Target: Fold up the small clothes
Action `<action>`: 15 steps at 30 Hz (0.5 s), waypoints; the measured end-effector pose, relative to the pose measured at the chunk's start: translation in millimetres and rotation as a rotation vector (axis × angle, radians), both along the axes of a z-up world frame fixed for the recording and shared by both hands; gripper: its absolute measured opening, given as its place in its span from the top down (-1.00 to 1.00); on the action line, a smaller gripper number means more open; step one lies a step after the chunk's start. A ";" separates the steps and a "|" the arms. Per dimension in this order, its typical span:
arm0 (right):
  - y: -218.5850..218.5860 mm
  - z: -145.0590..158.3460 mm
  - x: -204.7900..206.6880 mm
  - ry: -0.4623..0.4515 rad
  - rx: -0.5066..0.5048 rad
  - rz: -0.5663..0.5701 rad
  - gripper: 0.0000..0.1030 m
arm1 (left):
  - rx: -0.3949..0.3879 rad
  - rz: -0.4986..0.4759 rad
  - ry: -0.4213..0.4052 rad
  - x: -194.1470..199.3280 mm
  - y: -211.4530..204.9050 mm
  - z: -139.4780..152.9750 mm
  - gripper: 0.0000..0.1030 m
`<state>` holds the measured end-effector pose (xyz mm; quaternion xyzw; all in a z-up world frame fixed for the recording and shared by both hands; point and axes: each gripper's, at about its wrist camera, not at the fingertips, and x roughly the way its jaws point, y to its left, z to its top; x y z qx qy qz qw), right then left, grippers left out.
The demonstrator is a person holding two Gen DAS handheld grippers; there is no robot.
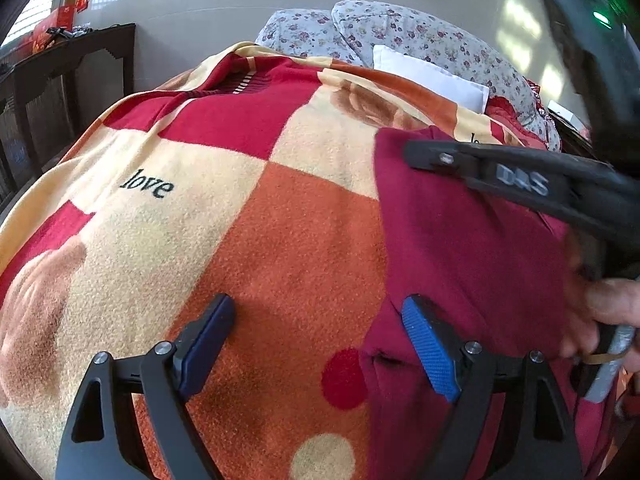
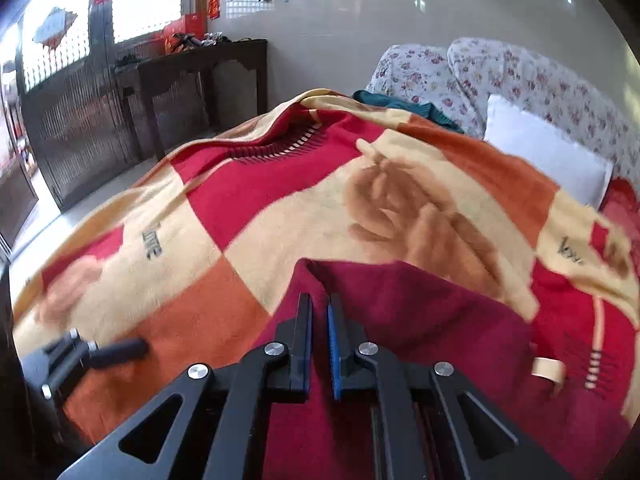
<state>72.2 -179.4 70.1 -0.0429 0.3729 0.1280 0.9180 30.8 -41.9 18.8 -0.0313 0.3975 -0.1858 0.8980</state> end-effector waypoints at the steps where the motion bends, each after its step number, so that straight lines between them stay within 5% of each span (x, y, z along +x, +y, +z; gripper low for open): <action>1: 0.1 -3.7 7.0 -0.001 0.011 -0.020 0.85 | 0.000 0.000 -0.002 0.3 0.0 0.1 -0.66; 6: 4.4 -14.8 9.7 -0.007 0.025 -0.052 0.73 | -0.045 -0.007 0.002 3.6 7.2 0.8 -0.66; 8: -6.2 -1.4 -10.3 0.011 0.040 -0.071 0.46 | -0.063 -0.012 -0.007 1.8 8.5 3.2 -0.66; 11: -31.7 20.5 -62.6 -0.007 0.039 -0.142 -0.18 | -0.086 -0.027 -0.031 -3.4 8.8 7.8 -0.66; 15: -80.7 30.2 -136.0 -0.021 0.065 -0.256 -0.26 | -0.083 -0.064 -0.097 -14.8 2.5 15.2 -0.66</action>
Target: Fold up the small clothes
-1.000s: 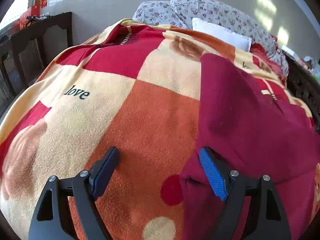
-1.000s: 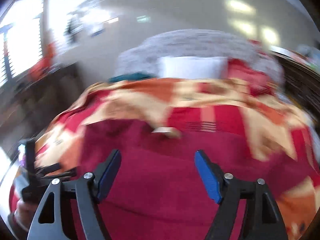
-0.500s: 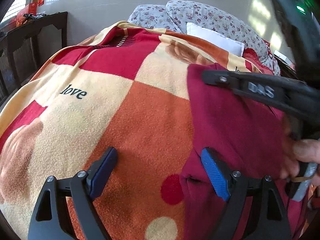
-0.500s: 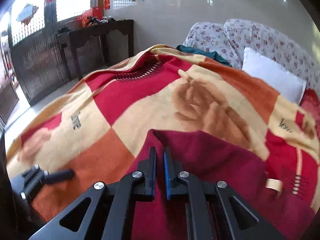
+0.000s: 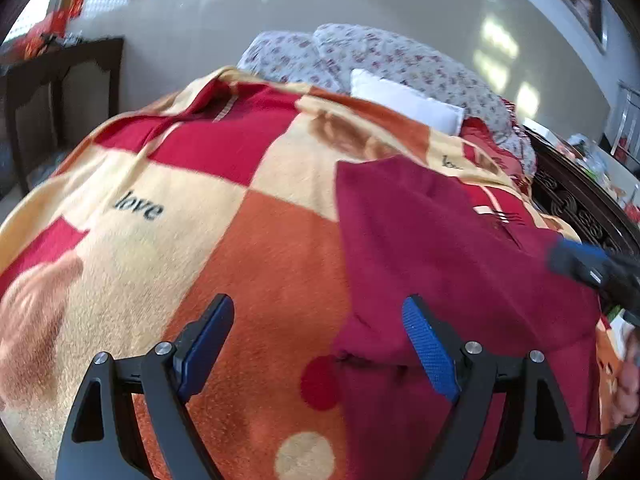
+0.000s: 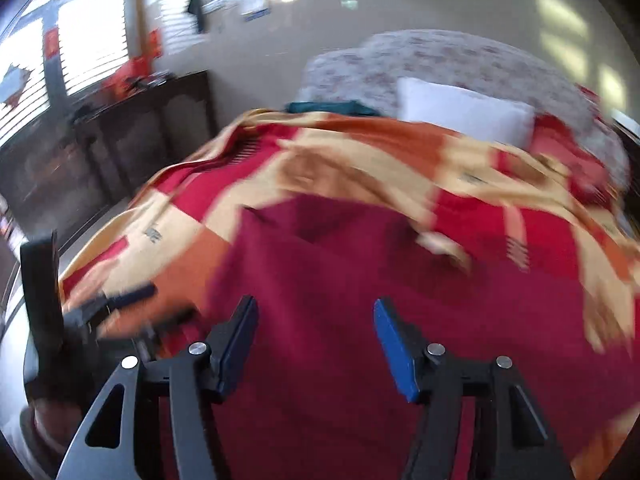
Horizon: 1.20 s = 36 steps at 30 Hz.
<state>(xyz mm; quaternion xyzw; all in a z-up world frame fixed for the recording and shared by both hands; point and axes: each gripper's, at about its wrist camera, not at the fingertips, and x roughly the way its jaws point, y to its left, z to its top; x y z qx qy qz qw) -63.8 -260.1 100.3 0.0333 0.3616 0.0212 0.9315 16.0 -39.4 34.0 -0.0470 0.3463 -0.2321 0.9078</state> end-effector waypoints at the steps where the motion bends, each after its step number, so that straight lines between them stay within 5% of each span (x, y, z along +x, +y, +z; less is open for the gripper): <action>1: -13.6 -0.5 -12.8 0.013 0.007 -0.043 -0.25 | 0.002 -0.012 -0.018 -2.8 -2.4 1.9 -0.66; 4: -56.5 -2.8 -46.1 0.033 0.011 -0.182 -0.03 | -0.009 -0.038 -0.038 -8.0 -8.1 8.7 -0.66; 8: -108.1 -0.9 -67.4 0.022 -0.010 -0.345 -0.02 | -0.012 -0.081 -0.001 -10.9 -23.7 22.9 -0.68; 13: -174.2 -39.7 -57.3 0.119 0.002 -0.500 0.13 | 0.081 -0.074 0.016 -2.6 -59.4 28.2 -0.72; 16: -190.6 -41.4 -70.8 0.082 0.118 -0.516 0.13 | 0.065 -0.062 0.064 11.1 -69.6 21.0 -0.72; 20: -171.6 -24.1 -90.1 0.019 0.115 -0.467 0.13 | 0.072 -0.028 0.092 25.4 -71.4 -2.0 -0.72; 24: -163.3 -49.0 -74.7 0.080 0.053 -0.467 0.10 | 0.036 -0.033 0.159 35.6 -65.0 -20.9 -0.76; 27: -170.5 -48.7 -78.0 0.051 0.114 -0.473 0.10 | 0.016 -0.044 0.150 34.8 -62.9 -21.5 -0.81; 29: -180.8 -40.7 -89.2 0.027 0.182 -0.465 0.08 | 0.024 -0.049 0.148 34.5 -65.2 -21.2 -0.86; 31: -201.5 -35.0 -105.8 0.013 0.198 -0.524 -0.16 | 0.037 -0.056 0.145 33.2 -68.5 -21.7 -0.90; 33: -235.1 -35.3 -129.6 -0.015 0.226 -0.641 -0.44 | 0.044 -0.059 0.144 33.4 -70.8 -21.5 -0.93; 36: -294.6 -51.3 -165.1 -0.049 0.385 -0.808 -0.49 | 0.040 -0.062 0.147 34.4 -70.1 -22.0 -0.95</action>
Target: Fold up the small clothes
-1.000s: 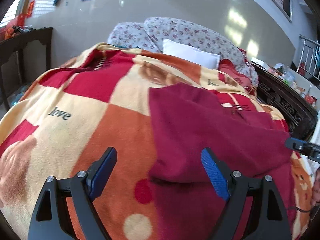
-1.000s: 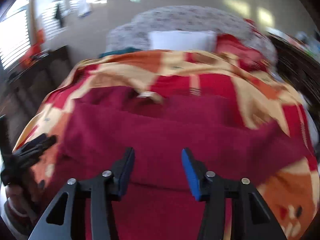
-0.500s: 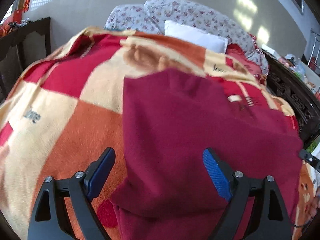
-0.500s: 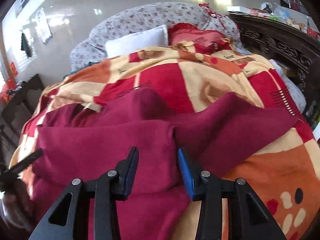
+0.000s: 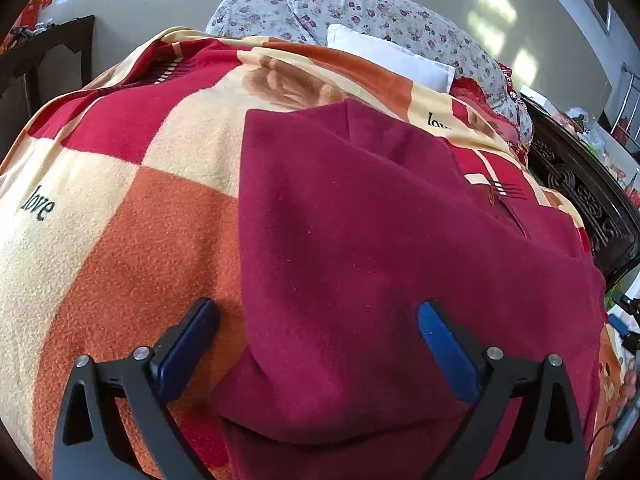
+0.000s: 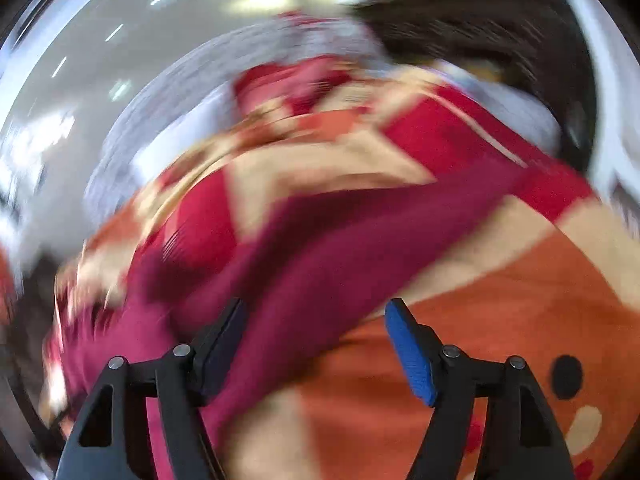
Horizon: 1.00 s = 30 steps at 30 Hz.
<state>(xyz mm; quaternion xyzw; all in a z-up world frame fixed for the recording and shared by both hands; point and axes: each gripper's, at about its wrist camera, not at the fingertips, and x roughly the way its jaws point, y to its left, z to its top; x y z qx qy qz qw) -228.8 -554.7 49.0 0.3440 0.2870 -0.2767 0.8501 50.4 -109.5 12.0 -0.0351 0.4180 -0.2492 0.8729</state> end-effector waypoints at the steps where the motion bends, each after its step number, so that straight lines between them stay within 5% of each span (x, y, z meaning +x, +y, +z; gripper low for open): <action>1: -20.7 -8.4 -9.4 -0.013 0.054 -0.048 -0.49 | 0.000 0.000 -0.001 -0.1 -0.1 0.1 -0.95; 6: -93.5 -37.1 -32.3 -0.083 0.177 -0.219 -0.49 | -0.001 -0.004 0.001 0.8 -1.1 -0.6 -0.99; 11: -131.1 -56.4 -29.0 -0.270 0.240 -0.277 -0.43 | 0.009 -0.008 0.000 1.2 -3.6 -1.2 -1.00; 14: -139.5 -55.3 -12.7 -0.226 0.196 -0.246 0.67 | 0.008 -0.008 0.000 1.0 -3.5 -1.2 -1.00; 16: -137.6 -49.7 -11.8 -0.198 0.168 -0.253 0.83 | 0.003 -0.009 0.002 1.2 -3.6 -1.2 -1.00; 23: -118.7 23.7 -62.8 -0.251 0.004 -0.196 0.83 | -0.088 0.028 -0.002 1.6 20.1 11.0 -1.00; 30: -19.5 124.9 -56.4 -0.342 -0.172 0.062 0.83 | -0.105 0.109 -0.032 5.4 45.7 23.8 -1.00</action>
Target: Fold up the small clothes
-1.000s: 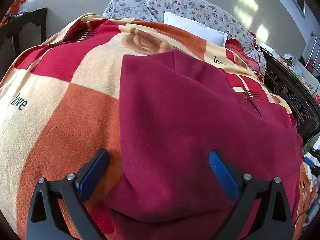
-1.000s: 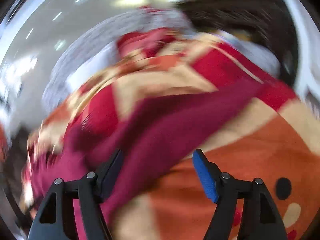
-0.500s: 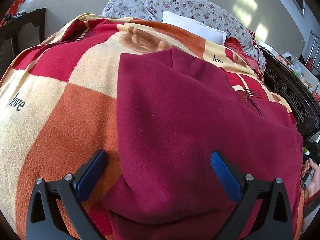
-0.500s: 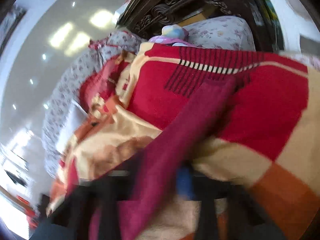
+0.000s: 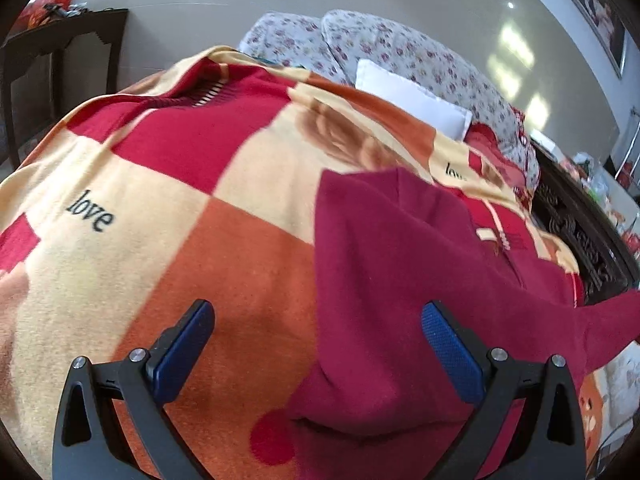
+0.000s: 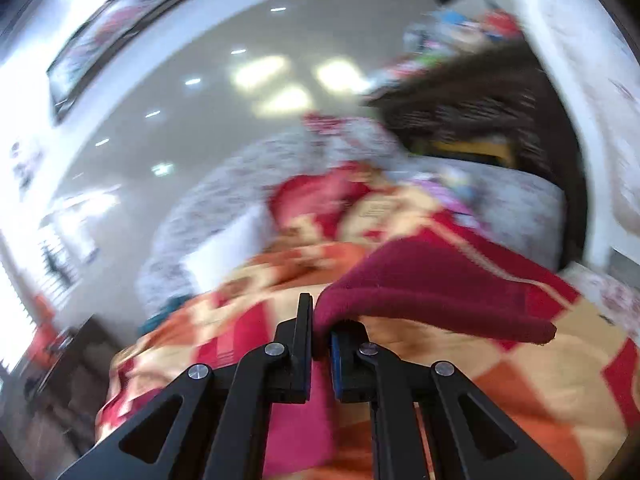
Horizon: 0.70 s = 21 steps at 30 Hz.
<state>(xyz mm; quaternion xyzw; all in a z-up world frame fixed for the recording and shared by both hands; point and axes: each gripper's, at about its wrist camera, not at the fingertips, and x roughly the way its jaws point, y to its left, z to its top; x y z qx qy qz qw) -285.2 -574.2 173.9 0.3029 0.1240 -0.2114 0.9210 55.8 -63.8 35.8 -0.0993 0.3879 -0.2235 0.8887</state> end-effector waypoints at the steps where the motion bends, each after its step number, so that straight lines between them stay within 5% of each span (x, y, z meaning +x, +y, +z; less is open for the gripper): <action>1: 24.2 11.0 12.0 -0.004 -0.025 0.058 0.83 | -0.013 0.003 -0.001 -0.2 2.9 1.7 -1.00; 7: 156.6 16.4 100.6 0.004 -0.094 0.423 0.83 | -0.070 0.017 -0.009 1.1 17.4 8.4 -1.00; 11: 245.5 -41.9 177.8 0.135 -0.128 0.597 0.76 | -0.117 0.011 0.007 3.8 22.5 8.4 -1.00; 14: 277.8 -104.1 225.4 0.345 -0.037 0.693 0.17 | -0.148 -0.009 0.017 3.5 22.9 8.3 -1.00; 15: 280.6 -118.8 230.1 0.381 0.005 0.702 0.17 | -0.153 -0.014 0.015 3.0 22.6 8.8 -1.00; 17: 275.6 -129.7 223.8 0.377 0.027 0.695 0.04 | -0.154 -0.025 0.011 1.2 19.4 9.4 -1.00; 19: 269.3 -129.9 209.4 0.357 0.018 0.675 -0.39 | -0.156 -0.049 0.011 -1.2 14.4 9.6 -1.00; 21: 260.7 -124.5 200.4 0.317 -0.005 0.647 -0.45 | -0.150 -0.068 0.008 -4.2 9.9 9.4 -1.00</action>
